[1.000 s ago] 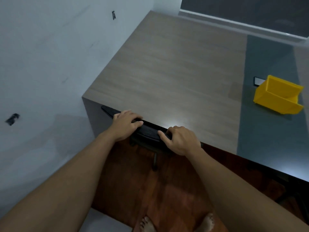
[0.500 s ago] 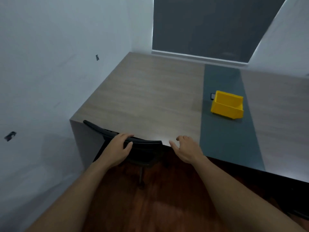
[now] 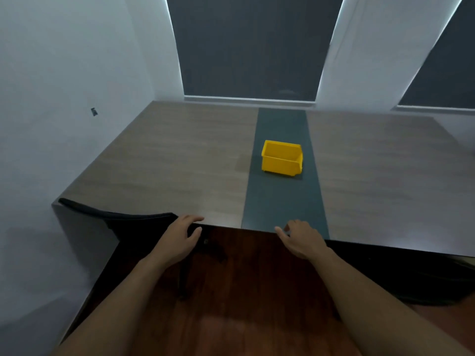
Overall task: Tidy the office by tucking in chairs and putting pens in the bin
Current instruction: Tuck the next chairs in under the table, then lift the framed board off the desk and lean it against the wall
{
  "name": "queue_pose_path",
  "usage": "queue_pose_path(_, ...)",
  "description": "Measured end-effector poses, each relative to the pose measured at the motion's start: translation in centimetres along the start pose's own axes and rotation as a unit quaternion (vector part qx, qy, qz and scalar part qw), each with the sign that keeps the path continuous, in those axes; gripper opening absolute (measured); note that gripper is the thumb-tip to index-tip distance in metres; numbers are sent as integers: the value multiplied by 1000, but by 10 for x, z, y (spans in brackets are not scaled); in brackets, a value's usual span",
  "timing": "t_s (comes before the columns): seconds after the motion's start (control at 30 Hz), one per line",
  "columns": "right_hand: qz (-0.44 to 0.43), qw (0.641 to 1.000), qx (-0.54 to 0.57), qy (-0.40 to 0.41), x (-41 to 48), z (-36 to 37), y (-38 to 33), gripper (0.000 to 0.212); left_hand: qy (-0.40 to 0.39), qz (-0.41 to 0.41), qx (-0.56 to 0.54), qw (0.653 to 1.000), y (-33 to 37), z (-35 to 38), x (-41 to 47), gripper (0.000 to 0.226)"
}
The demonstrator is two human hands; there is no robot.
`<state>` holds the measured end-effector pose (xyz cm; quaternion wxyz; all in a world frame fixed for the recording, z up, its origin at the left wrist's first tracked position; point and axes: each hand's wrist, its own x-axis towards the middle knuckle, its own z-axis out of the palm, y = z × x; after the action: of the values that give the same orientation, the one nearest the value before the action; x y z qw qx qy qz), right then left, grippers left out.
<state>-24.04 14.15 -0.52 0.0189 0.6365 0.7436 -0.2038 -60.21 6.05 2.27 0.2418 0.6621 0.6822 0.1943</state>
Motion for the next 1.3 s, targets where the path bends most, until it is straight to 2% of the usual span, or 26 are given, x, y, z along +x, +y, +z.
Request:
queue_pose_path(0.17,19,999,32,11,-11,-7,64,56,-16,-1,7,1000,41,35,2,39)
queue_pose_path(0.37,34,997,70,15,6,1,108,51,-47,-1,17,999,57,63,31,40)
queue_pose_path(0.5,36,994,103,11,29,9,126,62,-66,-3,11,998,59,87,73,44)
queue_pose_path(0.87,43,995,87,-30,186,32,173,64,-110,-49,-23,992,58,190,228,57)
queue_pose_path(1.03,51,993,83,-66,254,79,195,73,-152,-55,20,987,47,249,281,70)
queue_pose_path(1.13,41,998,35,-28,283,114,206,77,-172,-36,68,982,43,292,304,79)
queue_pose_path(1.3,48,998,-2,51,305,150,216,77,-137,10,125,983,39,352,319,76)
